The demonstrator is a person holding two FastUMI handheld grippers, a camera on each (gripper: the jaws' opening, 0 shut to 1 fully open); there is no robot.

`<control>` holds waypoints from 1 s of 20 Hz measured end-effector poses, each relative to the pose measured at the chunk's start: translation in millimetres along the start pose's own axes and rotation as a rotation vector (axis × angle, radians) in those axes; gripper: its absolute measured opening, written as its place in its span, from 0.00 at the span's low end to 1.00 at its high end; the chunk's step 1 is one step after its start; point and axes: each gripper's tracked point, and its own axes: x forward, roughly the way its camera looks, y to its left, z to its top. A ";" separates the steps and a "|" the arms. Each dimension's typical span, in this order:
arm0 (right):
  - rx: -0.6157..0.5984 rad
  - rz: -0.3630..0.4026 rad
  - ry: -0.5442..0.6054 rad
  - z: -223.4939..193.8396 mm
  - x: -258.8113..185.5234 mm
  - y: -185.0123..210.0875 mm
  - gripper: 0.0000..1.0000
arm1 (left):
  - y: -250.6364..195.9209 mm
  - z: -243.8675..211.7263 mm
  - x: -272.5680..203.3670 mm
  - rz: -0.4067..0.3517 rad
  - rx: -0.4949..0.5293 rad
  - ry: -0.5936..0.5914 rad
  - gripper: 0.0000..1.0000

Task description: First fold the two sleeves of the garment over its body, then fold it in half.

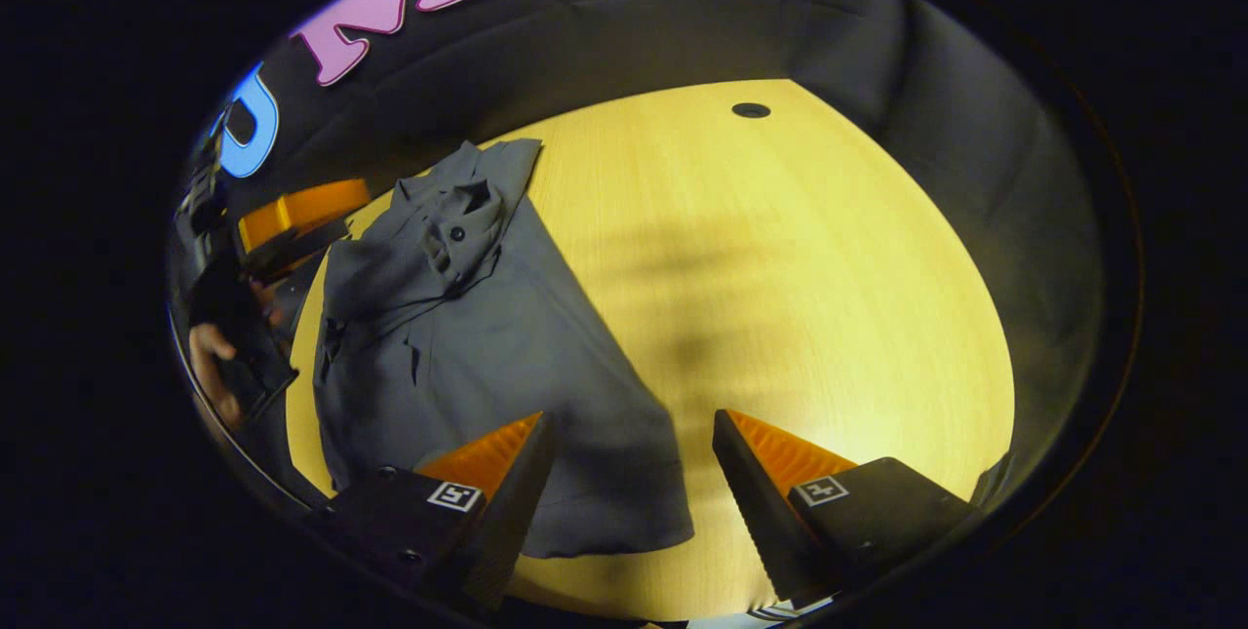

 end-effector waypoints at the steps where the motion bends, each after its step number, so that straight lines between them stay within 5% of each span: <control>1: -0.014 0.003 0.007 -2.3 1.6 0.9 1.00 | 19.5 -11.6 -19.1 0.024 0.012 0.014 0.96; 11: -0.069 -0.089 0.158 -47.5 30.5 -4.5 0.99 | 173.0 -178.6 -182.3 0.320 -0.081 0.226 0.96; 20: -0.160 -0.057 0.194 -76.7 26.1 48.9 1.00 | 187.7 -252.8 -229.9 0.363 -0.108 0.309 0.96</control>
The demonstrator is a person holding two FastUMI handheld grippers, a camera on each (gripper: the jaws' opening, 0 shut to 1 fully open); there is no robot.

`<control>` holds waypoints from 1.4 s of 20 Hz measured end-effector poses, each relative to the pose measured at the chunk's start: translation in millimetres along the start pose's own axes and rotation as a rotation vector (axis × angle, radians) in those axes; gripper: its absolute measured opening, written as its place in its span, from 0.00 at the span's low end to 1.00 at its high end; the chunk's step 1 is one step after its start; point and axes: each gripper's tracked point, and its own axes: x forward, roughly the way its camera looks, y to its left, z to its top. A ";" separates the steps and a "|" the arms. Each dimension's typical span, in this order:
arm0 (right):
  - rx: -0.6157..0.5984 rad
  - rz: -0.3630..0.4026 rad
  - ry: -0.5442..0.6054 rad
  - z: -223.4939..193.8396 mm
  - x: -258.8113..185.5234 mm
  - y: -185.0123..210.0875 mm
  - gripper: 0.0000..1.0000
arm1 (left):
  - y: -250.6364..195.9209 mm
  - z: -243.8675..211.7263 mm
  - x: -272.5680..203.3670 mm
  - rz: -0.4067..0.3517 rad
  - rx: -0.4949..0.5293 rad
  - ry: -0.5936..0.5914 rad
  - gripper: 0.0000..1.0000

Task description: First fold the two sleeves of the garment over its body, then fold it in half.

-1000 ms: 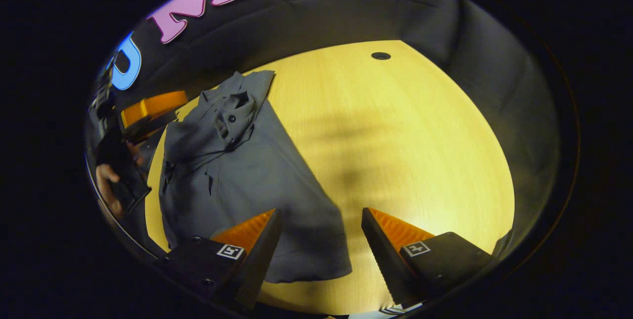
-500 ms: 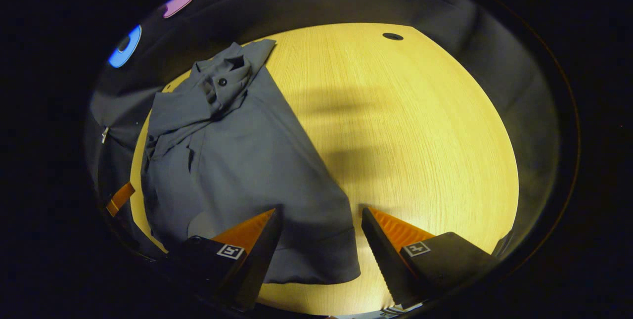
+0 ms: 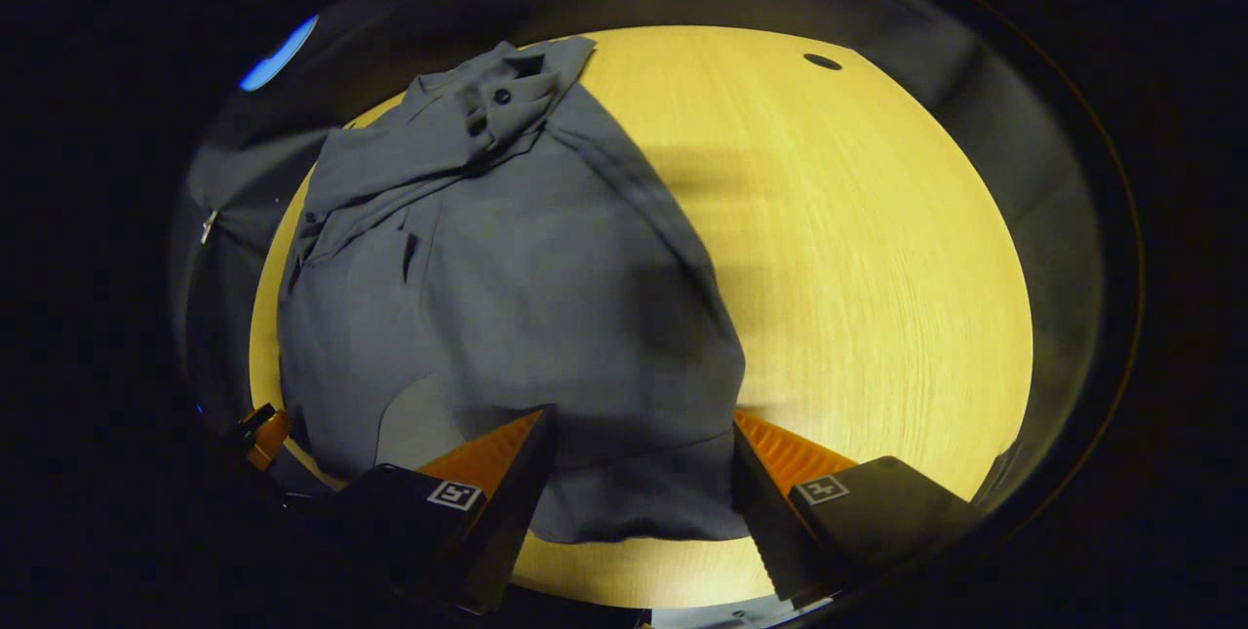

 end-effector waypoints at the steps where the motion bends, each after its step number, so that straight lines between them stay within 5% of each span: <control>1: -0.014 0.009 0.007 -1.5 0.3 8.8 1.00 | -0.8 -3.7 -0.2 -0.004 0.005 -0.003 0.96; 9: -0.089 0.034 0.024 -12.4 0.5 46.3 0.99 | -2.8 -24.1 0.5 -0.007 -0.003 0.022 0.97; 15: -0.188 -0.024 0.007 -16.5 4.1 51.9 0.99 | -12.6 -21.1 8.4 0.017 0.054 0.052 0.96; 18: -0.169 -0.021 0.001 -18.5 3.7 59.0 0.81 | -19.2 -20.3 12.7 0.015 0.053 0.070 0.93; 19: -0.169 -0.015 0.002 -19.0 5.5 62.5 0.83 | -23.5 -18.4 13.6 0.005 0.063 0.072 0.90; 23: -0.182 0.017 0.003 -19.6 4.4 76.1 0.29 | -36.5 -11.0 18.2 -0.029 0.090 0.058 0.58; 26: -0.161 0.065 0.001 -18.2 7.3 82.2 0.13 | -46.4 -3.5 24.5 -0.054 0.085 0.043 0.17; 28: -0.149 0.097 0.005 -15.7 6.8 80.9 0.09 | -50.1 1.7 26.7 -0.074 0.086 0.048 0.08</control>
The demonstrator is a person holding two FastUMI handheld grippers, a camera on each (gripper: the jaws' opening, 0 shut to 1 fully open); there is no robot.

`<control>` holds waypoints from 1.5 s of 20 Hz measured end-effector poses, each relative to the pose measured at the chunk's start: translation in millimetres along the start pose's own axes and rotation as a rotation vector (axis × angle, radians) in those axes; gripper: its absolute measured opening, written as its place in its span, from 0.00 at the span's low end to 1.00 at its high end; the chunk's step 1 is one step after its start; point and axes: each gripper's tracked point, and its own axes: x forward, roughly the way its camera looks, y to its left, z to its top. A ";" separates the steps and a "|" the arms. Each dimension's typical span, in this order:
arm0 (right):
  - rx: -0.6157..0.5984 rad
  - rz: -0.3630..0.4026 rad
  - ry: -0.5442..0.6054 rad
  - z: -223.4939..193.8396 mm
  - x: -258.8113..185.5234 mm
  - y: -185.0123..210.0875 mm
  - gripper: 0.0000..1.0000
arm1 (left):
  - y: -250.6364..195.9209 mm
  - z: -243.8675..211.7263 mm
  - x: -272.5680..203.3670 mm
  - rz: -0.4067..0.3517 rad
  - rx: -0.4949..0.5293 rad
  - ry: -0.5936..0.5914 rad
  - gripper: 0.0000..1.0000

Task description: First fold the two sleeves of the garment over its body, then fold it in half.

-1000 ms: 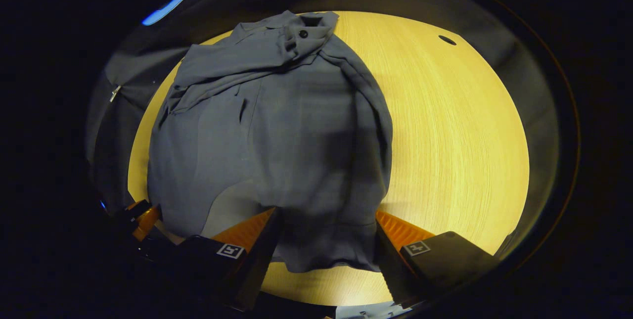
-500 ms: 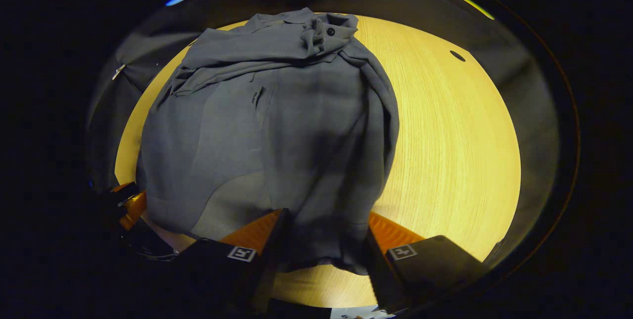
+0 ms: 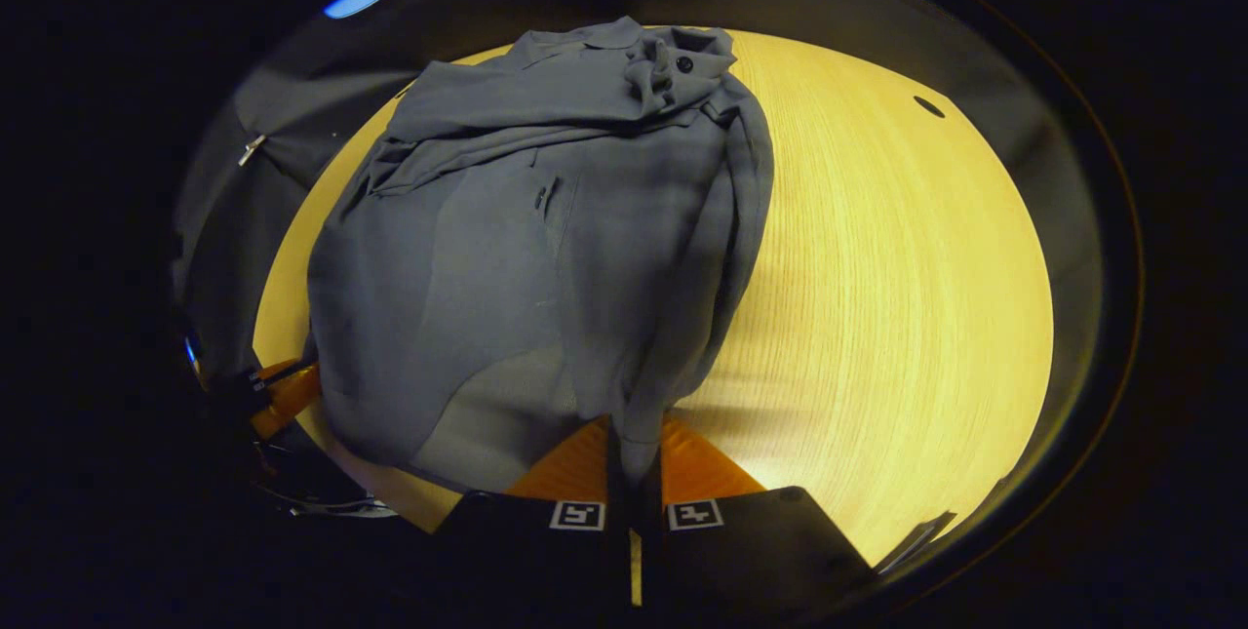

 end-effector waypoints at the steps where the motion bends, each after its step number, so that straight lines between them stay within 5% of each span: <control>1: 0.011 0.001 -0.004 0.6 1.6 -2.1 0.06 | 0.4 0.0 -0.3 -0.010 -0.006 0.008 0.06; 14: 0.149 0.047 -0.199 68.7 -51.1 2.5 0.06 | 7.1 94.5 -43.0 -0.077 -0.075 -0.138 0.05; 30: 0.178 0.093 -0.446 251.4 -53.3 2.7 0.05 | 30.4 283.1 -24.1 -0.097 -0.105 -0.377 0.06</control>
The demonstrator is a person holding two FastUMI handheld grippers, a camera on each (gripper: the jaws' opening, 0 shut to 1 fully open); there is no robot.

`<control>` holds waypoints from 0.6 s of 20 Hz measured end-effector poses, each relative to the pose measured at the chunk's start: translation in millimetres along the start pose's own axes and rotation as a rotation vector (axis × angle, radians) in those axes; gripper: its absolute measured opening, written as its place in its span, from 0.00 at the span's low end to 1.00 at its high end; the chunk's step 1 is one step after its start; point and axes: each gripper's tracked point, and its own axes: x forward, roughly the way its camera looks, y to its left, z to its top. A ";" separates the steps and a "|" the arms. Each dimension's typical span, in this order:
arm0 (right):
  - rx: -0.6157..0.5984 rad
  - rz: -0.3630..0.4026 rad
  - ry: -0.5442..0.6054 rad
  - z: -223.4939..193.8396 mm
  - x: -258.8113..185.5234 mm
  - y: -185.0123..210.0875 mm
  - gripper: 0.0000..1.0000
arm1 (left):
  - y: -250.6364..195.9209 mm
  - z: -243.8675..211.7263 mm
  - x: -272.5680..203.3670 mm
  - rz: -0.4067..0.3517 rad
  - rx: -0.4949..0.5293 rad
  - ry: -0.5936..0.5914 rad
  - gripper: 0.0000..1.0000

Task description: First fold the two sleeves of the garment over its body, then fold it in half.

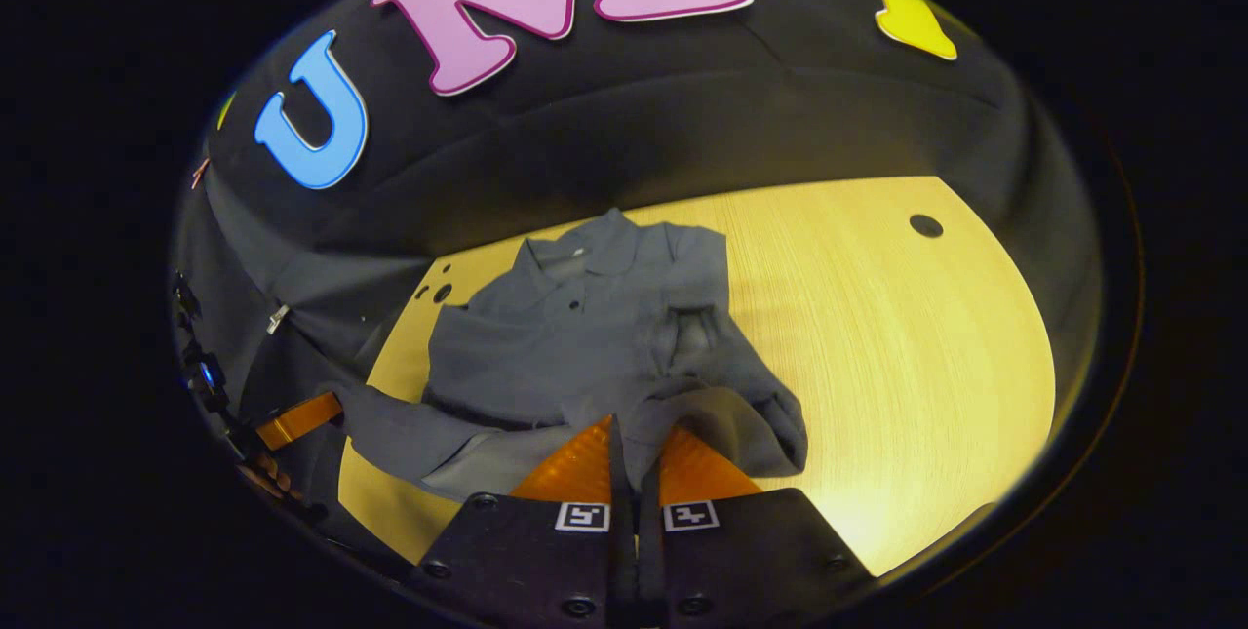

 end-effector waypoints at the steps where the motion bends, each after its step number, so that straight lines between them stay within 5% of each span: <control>1: -0.006 0.001 -0.020 12.7 6.4 0.1 0.05 | 0.7 10.3 8.8 0.000 0.001 -0.012 0.05; 12: -0.064 0.026 -0.114 110.6 106.6 13.1 0.05 | 18.1 81.7 127.3 0.010 -0.011 -0.092 0.05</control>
